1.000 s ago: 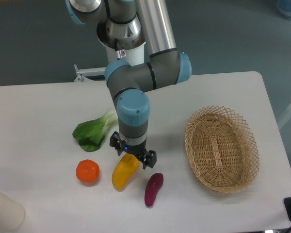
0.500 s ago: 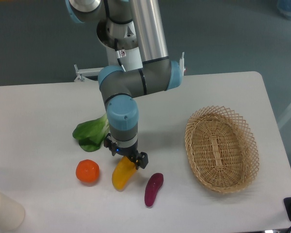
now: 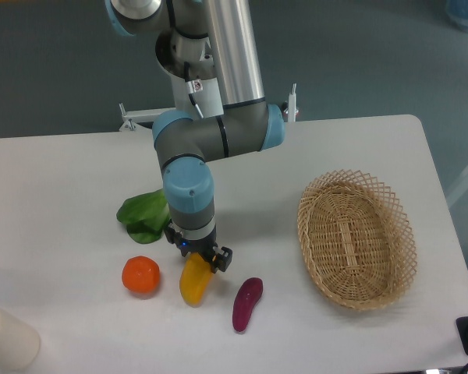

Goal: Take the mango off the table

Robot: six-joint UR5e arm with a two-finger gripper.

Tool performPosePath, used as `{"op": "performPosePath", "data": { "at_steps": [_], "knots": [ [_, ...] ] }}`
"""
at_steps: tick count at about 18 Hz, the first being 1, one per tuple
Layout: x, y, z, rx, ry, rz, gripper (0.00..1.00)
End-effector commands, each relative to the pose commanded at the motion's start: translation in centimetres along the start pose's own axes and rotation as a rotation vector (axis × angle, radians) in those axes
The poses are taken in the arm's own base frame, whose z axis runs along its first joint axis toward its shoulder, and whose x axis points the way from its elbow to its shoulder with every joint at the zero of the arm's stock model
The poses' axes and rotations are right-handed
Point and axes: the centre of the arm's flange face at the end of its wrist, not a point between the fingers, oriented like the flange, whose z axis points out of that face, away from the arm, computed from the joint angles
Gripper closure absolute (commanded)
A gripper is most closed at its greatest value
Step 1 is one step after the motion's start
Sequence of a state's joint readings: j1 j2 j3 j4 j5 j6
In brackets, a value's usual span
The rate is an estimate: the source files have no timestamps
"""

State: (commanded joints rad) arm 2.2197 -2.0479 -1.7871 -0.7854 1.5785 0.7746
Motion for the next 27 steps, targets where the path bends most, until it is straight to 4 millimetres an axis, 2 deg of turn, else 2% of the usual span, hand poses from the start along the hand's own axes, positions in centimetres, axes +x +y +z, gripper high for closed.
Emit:
{"op": "performPosePath", "data": {
  "at_steps": [2, 5, 10, 11, 12, 17, 19, 22, 25, 27],
  "knots": [
    [-0.1, -0.1, -0.2, 0.003, -0.003, 0.005, 0.52],
    [-0.3, -0.3, -0.7, 0.009, -0.013, 0.008, 0.56],
    [-1.5, -0.8, -2.5, 0.037, -0.045, 0.004, 0.55],
    [-2.5, -1.0, -3.7, 0.055, -0.064, -0.004, 0.55],
    [-3.7, -1.1, -6.1, 0.086, -0.096, -0.018, 0.55],
    [-8.6, 0.6, -13.5, 0.158, -0.197, -0.020, 0.55],
    [-10.0, 1.9, -16.3, 0.163, -0.205, -0.035, 0.55],
    [-11.3, 2.9, -19.4, 0.149, -0.171, 0.031, 0.55],
    [-13.0, 4.5, -22.3, 0.145, -0.125, 0.017, 0.55],
    [-13.2, 5.7, -23.8, 0.136, -0.105, 0.069, 0.55]
  ]
}}
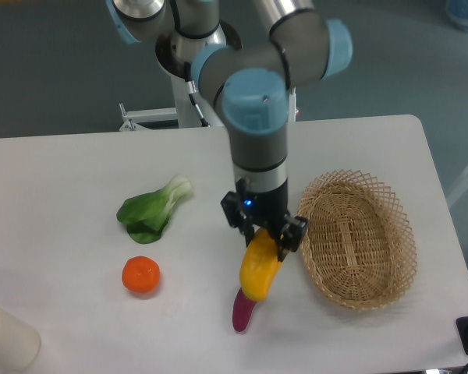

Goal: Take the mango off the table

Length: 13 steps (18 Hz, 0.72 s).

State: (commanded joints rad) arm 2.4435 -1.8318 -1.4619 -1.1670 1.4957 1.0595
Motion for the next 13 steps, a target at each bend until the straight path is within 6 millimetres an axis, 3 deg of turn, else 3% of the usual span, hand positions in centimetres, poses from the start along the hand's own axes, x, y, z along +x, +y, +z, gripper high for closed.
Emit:
{"op": "performPosePath", "data": {
  "at_steps": [13],
  "knots": [
    [-1.0, 1.5, -1.2, 0.000, -0.016, -0.015, 0.55]
  ]
}}
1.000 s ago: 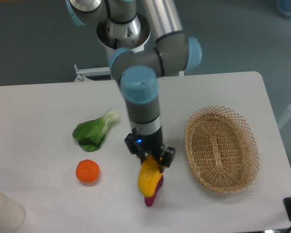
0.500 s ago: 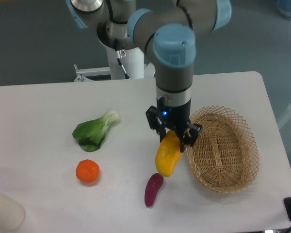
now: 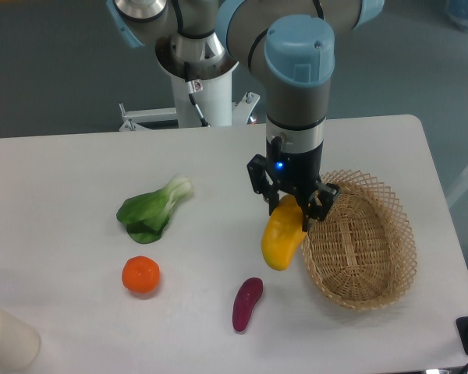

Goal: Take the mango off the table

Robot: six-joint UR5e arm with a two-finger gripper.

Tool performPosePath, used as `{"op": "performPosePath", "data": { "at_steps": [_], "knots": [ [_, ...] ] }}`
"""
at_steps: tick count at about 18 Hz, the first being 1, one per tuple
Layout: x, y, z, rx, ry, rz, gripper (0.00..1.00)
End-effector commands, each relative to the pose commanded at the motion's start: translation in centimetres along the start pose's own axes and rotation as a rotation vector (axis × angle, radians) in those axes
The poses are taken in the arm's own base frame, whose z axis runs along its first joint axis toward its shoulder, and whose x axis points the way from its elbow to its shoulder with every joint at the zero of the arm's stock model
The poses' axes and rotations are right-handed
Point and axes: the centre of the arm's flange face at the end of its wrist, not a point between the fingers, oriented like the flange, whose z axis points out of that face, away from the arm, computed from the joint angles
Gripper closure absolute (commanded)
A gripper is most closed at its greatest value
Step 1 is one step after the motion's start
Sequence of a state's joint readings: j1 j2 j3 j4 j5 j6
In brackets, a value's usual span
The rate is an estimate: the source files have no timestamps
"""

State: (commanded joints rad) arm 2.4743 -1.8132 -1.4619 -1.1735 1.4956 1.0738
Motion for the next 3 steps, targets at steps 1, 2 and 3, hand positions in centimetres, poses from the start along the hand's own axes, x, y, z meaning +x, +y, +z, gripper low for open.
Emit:
{"op": "performPosePath", "data": {
  "at_steps": [1, 2, 3],
  "knots": [
    [-0.01, 0.03, 0.15, -0.002, 0.001, -0.002, 0.55],
    [-0.07, 0.10, 0.15, -0.002, 0.000, -0.003, 0.55],
    [0.03, 0.04, 0.23, -0.001, 0.003, -0.002, 0.55]
  ]
}}
